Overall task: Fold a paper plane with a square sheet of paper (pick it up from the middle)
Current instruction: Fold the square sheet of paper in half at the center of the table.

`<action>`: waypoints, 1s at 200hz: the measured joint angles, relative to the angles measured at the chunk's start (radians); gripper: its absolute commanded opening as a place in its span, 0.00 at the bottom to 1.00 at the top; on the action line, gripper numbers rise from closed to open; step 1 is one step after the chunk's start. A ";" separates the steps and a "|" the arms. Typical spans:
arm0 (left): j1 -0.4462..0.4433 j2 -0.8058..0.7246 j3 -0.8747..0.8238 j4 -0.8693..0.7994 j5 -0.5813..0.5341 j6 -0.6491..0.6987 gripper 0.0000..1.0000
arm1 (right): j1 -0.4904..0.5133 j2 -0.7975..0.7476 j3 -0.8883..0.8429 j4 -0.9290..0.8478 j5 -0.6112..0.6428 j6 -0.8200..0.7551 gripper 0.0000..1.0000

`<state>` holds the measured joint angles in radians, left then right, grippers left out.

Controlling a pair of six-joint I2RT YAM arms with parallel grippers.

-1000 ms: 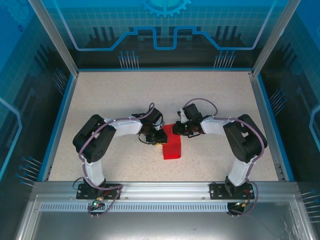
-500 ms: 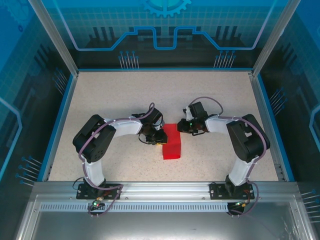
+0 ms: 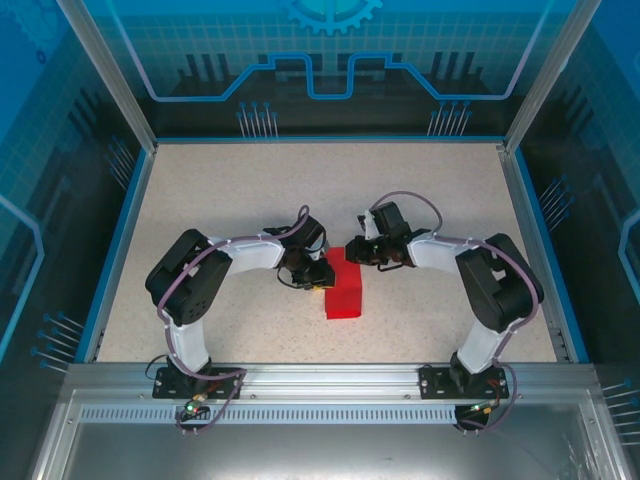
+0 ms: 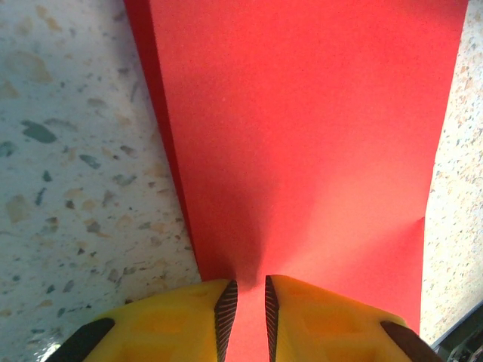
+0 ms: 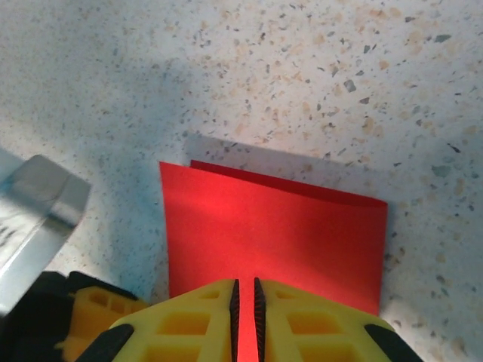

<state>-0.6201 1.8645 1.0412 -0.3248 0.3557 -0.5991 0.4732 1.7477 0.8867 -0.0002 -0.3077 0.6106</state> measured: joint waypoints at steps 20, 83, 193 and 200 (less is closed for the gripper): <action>0.000 0.000 0.000 0.000 0.000 0.000 0.24 | -0.001 0.045 0.024 0.002 0.003 0.002 0.16; 0.000 -0.001 -0.003 0.002 -0.002 0.000 0.24 | -0.027 0.101 0.039 0.015 0.002 -0.005 0.15; -0.004 -0.009 -0.016 0.023 -0.013 0.000 0.24 | -0.115 0.102 0.016 0.063 -0.043 -0.011 0.15; -0.004 -0.009 -0.016 0.023 -0.014 0.000 0.24 | -0.117 0.097 0.006 0.072 -0.040 -0.013 0.15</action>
<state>-0.6243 1.8557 1.0252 -0.3019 0.3420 -0.5991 0.3565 1.8446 0.8932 0.0719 -0.3481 0.5972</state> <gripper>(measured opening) 0.238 0.151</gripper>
